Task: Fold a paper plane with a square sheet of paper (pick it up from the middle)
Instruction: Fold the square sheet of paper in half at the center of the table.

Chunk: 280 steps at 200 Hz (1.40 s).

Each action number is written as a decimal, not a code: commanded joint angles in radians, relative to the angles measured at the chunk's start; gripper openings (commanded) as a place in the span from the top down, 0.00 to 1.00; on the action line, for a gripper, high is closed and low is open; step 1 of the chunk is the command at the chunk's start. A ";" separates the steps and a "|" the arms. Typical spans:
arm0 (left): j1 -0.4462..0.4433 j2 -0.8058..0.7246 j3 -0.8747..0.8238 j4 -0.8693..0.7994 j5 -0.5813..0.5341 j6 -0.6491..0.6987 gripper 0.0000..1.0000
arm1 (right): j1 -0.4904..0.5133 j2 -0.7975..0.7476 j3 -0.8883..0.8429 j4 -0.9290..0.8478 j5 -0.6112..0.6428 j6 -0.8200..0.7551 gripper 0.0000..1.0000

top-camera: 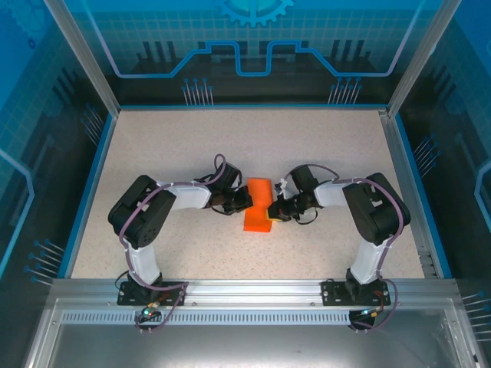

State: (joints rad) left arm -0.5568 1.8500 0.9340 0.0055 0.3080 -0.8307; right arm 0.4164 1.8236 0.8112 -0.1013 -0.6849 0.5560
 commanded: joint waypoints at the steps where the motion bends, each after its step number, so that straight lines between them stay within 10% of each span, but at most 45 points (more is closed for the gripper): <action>1: -0.011 0.028 -0.016 -0.082 -0.033 0.022 1.00 | 0.013 -0.002 -0.032 -0.015 0.026 -0.018 0.93; 280: -0.012 0.022 -0.059 -0.049 -0.034 0.019 1.00 | 0.100 -0.070 -0.163 -0.005 0.074 0.006 0.92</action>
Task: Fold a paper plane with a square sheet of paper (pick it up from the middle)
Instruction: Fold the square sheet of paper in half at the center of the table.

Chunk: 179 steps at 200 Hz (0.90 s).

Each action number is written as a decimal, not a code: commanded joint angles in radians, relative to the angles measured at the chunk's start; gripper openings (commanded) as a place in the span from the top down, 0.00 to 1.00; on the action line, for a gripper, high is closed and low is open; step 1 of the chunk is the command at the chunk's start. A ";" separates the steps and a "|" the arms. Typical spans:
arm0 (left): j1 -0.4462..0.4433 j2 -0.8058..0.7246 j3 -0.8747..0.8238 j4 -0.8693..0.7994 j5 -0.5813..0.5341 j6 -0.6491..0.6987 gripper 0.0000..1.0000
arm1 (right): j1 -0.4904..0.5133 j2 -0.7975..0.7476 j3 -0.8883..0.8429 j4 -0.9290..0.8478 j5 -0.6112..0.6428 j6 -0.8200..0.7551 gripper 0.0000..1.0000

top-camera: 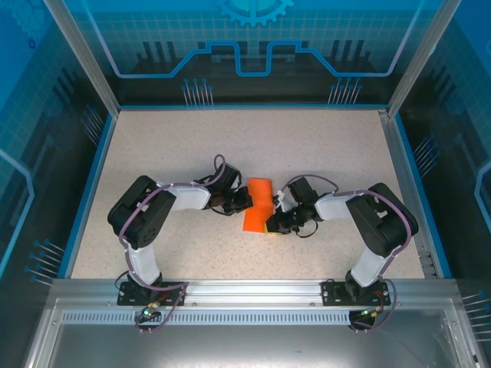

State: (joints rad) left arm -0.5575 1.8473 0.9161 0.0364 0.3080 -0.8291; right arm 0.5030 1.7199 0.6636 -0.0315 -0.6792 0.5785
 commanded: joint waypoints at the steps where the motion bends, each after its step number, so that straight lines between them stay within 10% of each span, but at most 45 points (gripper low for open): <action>1: -0.011 0.024 -0.041 -0.081 -0.035 0.018 1.00 | 0.014 0.031 -0.014 -0.076 0.068 -0.017 0.92; 56: -0.012 0.032 -0.014 -0.112 -0.033 0.030 1.00 | -0.040 -0.083 0.121 -0.106 0.052 -0.005 0.91; 179: -0.011 0.059 -0.003 -0.127 -0.035 0.033 1.00 | -0.118 0.189 0.222 -0.027 0.094 -0.031 0.90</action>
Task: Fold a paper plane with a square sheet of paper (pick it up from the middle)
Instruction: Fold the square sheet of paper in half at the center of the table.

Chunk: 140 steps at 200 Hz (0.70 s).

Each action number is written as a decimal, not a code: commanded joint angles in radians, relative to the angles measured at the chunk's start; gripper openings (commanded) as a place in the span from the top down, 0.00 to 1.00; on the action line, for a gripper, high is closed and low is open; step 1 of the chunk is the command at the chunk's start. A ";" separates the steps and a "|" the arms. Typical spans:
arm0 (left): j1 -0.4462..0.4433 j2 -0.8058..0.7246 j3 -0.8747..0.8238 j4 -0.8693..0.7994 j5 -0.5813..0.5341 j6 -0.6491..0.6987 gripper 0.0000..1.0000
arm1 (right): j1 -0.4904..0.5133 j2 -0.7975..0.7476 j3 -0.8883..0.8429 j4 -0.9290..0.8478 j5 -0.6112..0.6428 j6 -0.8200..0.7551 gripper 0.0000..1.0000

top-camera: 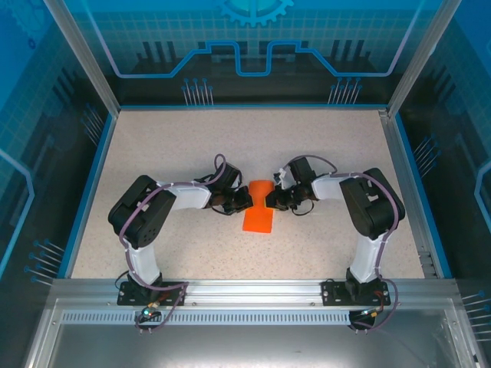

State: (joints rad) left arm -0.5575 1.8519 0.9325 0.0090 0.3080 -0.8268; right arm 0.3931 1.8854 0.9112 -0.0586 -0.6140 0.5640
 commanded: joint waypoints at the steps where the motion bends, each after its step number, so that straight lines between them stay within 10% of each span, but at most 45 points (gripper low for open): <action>1: -0.011 0.055 -0.020 -0.099 -0.034 0.031 1.00 | -0.008 0.022 -0.025 0.000 0.028 -0.017 0.90; 140: -0.011 0.052 -0.017 -0.107 -0.036 0.044 1.00 | -0.057 0.076 0.043 -0.020 0.014 -0.011 0.88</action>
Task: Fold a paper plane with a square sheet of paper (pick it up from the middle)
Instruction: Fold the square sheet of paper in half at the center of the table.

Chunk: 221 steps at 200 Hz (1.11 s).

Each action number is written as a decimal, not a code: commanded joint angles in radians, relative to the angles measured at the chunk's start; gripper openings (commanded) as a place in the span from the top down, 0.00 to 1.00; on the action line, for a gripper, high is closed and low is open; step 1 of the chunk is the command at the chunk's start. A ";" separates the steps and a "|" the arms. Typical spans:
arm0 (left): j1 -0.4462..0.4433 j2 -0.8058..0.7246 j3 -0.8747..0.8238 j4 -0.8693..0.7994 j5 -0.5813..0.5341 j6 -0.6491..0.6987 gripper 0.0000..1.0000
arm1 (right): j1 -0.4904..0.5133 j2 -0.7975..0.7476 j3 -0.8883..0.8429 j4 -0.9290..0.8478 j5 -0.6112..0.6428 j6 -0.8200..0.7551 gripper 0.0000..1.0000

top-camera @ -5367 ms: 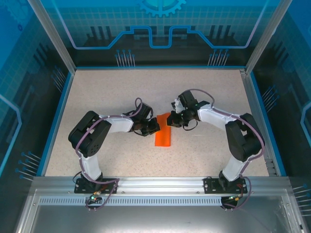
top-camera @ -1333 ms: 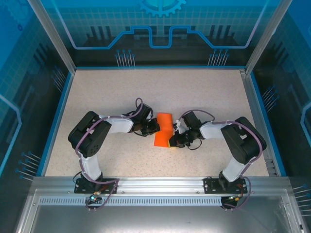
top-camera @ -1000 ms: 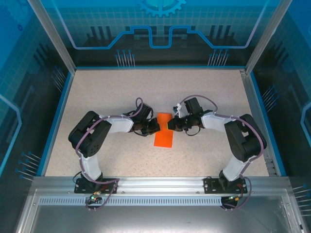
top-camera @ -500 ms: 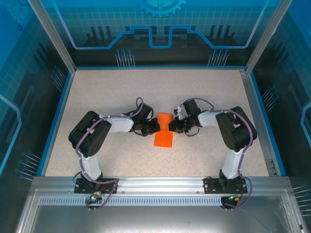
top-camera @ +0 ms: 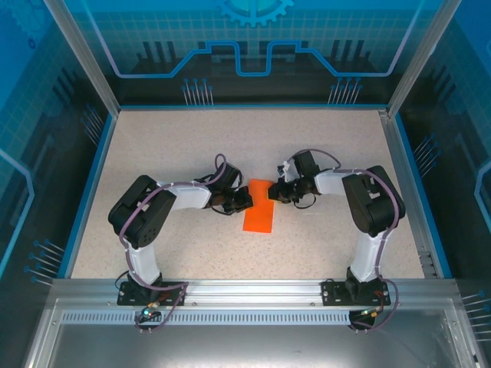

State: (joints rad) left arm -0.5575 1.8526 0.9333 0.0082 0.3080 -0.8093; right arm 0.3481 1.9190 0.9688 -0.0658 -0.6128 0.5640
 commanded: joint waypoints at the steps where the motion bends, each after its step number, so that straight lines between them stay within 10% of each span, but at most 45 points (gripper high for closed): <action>1: -0.011 0.051 -0.017 -0.106 -0.037 0.027 1.00 | -0.012 0.043 -0.014 -0.012 0.014 -0.011 0.88; 221: -0.011 0.030 -0.023 -0.137 -0.045 0.044 1.00 | -0.069 0.052 0.218 -0.190 0.010 -0.009 0.85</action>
State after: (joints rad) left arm -0.5575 1.8523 0.9344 0.0032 0.3073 -0.7830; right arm 0.3111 2.0010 1.1366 -0.1993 -0.6022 0.5564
